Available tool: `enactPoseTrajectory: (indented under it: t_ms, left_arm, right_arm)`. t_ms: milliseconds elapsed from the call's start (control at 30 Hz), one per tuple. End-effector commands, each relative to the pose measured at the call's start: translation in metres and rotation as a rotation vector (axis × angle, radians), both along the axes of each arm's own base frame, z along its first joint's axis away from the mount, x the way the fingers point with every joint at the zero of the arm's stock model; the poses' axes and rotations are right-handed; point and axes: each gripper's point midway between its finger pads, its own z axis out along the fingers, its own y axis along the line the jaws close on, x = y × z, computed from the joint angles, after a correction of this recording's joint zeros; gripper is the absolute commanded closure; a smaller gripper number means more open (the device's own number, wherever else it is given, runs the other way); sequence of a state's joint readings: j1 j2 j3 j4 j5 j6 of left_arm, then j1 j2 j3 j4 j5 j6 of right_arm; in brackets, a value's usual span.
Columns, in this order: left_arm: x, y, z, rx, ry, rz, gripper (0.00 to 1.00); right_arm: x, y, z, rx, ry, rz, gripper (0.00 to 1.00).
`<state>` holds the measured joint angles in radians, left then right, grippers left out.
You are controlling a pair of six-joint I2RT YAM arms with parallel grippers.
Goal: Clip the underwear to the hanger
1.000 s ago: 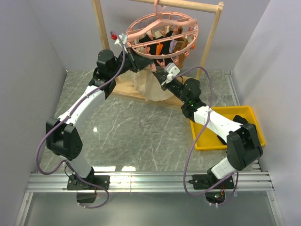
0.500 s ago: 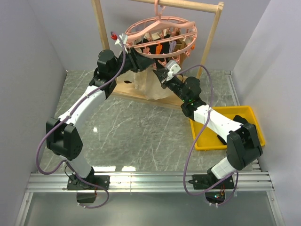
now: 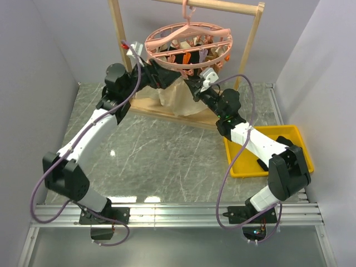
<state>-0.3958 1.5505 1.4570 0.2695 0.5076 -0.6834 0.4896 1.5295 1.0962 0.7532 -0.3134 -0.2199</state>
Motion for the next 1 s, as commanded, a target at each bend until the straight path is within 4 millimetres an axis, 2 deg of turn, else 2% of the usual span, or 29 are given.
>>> enactPoseTrajectory:
  t_ms: [0,33,100,133,167,200,233,267,300,367,400,433,467,533,567,633,667,767,800,833,867,933,967]
  left_arm:
    - [-0.035,0.019,0.049,-0.007,-0.194,0.019,0.01]
    - [-0.037,0.021,0.041,0.007,-0.187,0.03,0.01]
    - [-0.049,0.03,0.045,0.022,-0.222,0.053,0.01]
    - [-0.05,0.032,0.032,0.04,-0.199,0.061,0.01]
    - [-0.051,0.036,0.028,0.048,-0.191,0.086,0.01]
    - [-0.059,0.043,0.033,0.053,-0.213,0.103,0.01]
    - [-0.06,0.046,0.024,0.069,-0.198,0.119,0.01]
    - [-0.058,0.054,0.014,0.094,-0.16,0.16,0.01]
    - [-0.063,0.062,0.016,0.112,-0.167,0.193,0.01]
    - [-0.062,0.076,-0.009,0.172,-0.099,0.249,0.01]
    - [-0.065,0.092,-0.006,0.17,-0.094,0.315,0.01]
    - [-0.066,0.1,-0.018,0.181,-0.062,0.342,0.01]
    - [-0.063,0.117,-0.023,0.185,-0.043,0.391,0.01]
    - [-0.067,0.137,-0.037,0.216,0.0,0.443,0.01]
    - [-0.067,0.148,-0.041,0.232,0.007,0.472,0.01]
    - [-0.071,0.158,-0.056,0.299,0.033,0.496,0.01]
    - [-0.072,0.162,-0.061,0.332,0.039,0.498,0.01]
    - [-0.08,0.164,-0.08,0.39,0.081,0.466,0.01]
    - [-0.082,0.165,-0.084,0.408,0.078,0.461,0.01]
    - [-0.085,0.166,-0.092,0.429,0.096,0.452,0.01]
    - [-0.086,0.168,-0.096,0.451,0.102,0.455,0.01]
    - [-0.085,0.168,-0.1,0.482,0.111,0.435,0.01]
    - [-0.089,0.169,-0.108,0.505,0.145,0.415,0.01]
  right_arm:
    - [0.001,-0.016,0.036,0.077,-0.036,-0.03,1.0]
    - [0.001,-0.017,0.035,0.087,-0.021,-0.022,1.0]
    - [0.003,-0.021,0.032,0.09,0.004,-0.02,1.0]
    - [0.003,-0.021,0.031,0.095,0.018,-0.012,1.0]
    - [0.004,-0.02,0.027,0.092,0.039,-0.007,1.0]
    - [0.006,-0.023,0.024,0.094,0.05,-0.006,1.0]
    - [0.007,-0.023,0.021,0.108,0.079,0.001,1.0]
    - [0.008,-0.023,0.017,0.107,0.104,0.011,1.0]
    - [0.011,-0.024,0.017,0.115,0.122,0.017,1.0]
    - [0.018,-0.031,0.007,0.149,0.198,0.029,1.0]
    - [0.02,-0.033,0.009,0.159,0.214,0.035,1.0]
    - [0.025,-0.038,0.003,0.168,0.249,0.034,1.0]
    - [0.026,-0.04,-0.002,0.168,0.276,0.032,0.95]
    - [0.027,-0.043,-0.003,0.167,0.299,0.042,0.87]
    - [0.028,-0.048,-0.007,0.162,0.325,0.033,0.77]
    - [0.023,-0.051,-0.005,0.151,0.333,0.044,0.68]
    - [0.022,-0.055,-0.01,0.143,0.359,0.034,0.59]
    - [0.009,-0.064,-0.007,0.113,0.355,0.023,0.5]
    - [0.006,-0.068,-0.014,0.102,0.364,0.013,0.49]
    - [-0.001,-0.072,-0.007,0.099,0.348,0.003,0.48]
    - [-0.004,-0.076,-0.016,0.089,0.368,-0.006,0.45]
    - [-0.015,-0.083,-0.01,0.091,0.359,-0.022,0.43]
    - [-0.018,-0.087,-0.012,0.09,0.372,-0.033,0.4]
